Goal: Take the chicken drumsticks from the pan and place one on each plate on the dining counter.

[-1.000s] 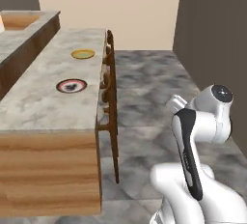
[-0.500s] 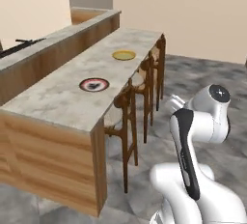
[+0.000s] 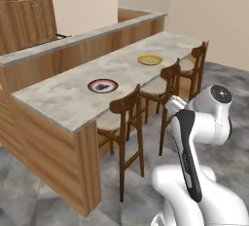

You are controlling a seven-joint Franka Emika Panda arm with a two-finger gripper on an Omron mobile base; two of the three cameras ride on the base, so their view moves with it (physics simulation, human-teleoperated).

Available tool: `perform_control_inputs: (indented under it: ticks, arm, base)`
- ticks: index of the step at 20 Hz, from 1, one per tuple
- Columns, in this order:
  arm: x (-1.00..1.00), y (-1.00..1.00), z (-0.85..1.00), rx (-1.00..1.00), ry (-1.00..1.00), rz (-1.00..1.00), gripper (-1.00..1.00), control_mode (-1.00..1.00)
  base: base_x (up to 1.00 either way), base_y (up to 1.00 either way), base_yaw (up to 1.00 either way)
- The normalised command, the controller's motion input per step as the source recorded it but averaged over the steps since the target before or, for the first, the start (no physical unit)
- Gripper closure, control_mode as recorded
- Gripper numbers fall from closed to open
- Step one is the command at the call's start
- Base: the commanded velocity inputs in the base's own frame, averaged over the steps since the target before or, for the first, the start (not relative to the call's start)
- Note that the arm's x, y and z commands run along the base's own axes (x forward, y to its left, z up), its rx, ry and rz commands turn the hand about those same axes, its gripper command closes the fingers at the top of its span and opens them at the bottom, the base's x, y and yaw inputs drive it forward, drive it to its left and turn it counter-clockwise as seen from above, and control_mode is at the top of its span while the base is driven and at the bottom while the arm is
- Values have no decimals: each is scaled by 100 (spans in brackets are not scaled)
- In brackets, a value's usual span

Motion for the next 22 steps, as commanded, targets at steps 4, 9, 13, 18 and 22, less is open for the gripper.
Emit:
perform_control_inputs:
  ticks: [4, 9, 13, 18, 22]
  arm:
    - [0, 0, 0, 0, 0, 0, 100, 100]
    - [0, 0, 0, 0, 0, 0, 100, 100]
    - [0, 0, 0, 0, 0, 0, 100, 100]
    - [0, 0, 0, 0, 0, 0, 100, 100]
    - [0, 0, 0, 0, 0, 0, 100, 100]
  base:
    - [60, -100, 35]
    - [55, -100, 37]
    - [41, -100, 39]
    - [43, -100, 40]
    - [54, -100, 41]
